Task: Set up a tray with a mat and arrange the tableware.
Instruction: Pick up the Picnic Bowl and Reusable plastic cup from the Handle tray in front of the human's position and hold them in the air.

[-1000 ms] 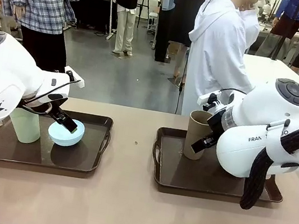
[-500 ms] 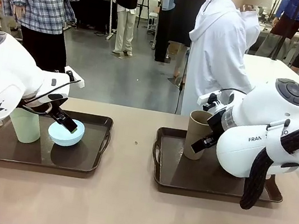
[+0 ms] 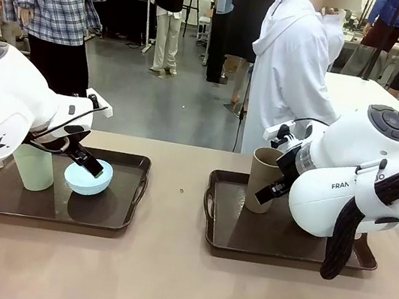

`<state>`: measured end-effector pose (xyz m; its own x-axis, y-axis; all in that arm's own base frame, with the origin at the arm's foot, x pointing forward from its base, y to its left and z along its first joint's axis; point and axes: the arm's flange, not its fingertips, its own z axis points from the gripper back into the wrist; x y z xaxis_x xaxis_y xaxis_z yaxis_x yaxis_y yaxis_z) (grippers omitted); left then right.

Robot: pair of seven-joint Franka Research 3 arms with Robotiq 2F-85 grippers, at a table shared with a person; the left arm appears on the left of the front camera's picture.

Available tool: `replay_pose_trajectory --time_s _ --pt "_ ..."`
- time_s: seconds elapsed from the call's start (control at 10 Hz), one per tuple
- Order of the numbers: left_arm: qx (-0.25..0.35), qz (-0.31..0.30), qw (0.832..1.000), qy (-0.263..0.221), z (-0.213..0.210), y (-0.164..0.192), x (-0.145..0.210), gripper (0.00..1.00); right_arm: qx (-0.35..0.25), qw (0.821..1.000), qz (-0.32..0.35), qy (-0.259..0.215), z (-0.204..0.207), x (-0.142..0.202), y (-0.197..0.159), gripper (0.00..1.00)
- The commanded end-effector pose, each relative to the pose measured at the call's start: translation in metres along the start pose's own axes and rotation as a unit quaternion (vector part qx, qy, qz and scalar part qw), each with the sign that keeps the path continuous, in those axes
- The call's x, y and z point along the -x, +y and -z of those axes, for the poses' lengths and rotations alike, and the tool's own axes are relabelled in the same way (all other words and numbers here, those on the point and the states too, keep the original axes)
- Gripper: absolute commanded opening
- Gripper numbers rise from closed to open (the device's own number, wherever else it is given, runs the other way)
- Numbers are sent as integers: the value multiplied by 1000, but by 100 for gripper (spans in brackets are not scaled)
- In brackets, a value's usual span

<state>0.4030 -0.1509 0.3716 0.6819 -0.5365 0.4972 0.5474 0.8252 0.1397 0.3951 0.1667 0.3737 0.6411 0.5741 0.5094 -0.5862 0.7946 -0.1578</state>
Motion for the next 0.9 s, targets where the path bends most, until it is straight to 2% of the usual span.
replay_pose_trajectory --time_s 0.0,0.3,0.5,0.7,0.8 --pt "0 0 1000 0 0 0 0 100 0 1000 0 0 0 0 0 100" --pt "0 0 1000 0 0 0 0 100 -9 1000 6 0 0 2 -3 100" --pt "0 5 1000 5 -16 -4 6 100 -11 1000 23 -1 -13 12 -4 100" --pt "26 28 999 38 -66 -24 13 100 -14 998 63 15 -59 34 0 100" --pt "36 33 995 83 -95 -38 20 100 19 996 68 47 -89 50 7 100"
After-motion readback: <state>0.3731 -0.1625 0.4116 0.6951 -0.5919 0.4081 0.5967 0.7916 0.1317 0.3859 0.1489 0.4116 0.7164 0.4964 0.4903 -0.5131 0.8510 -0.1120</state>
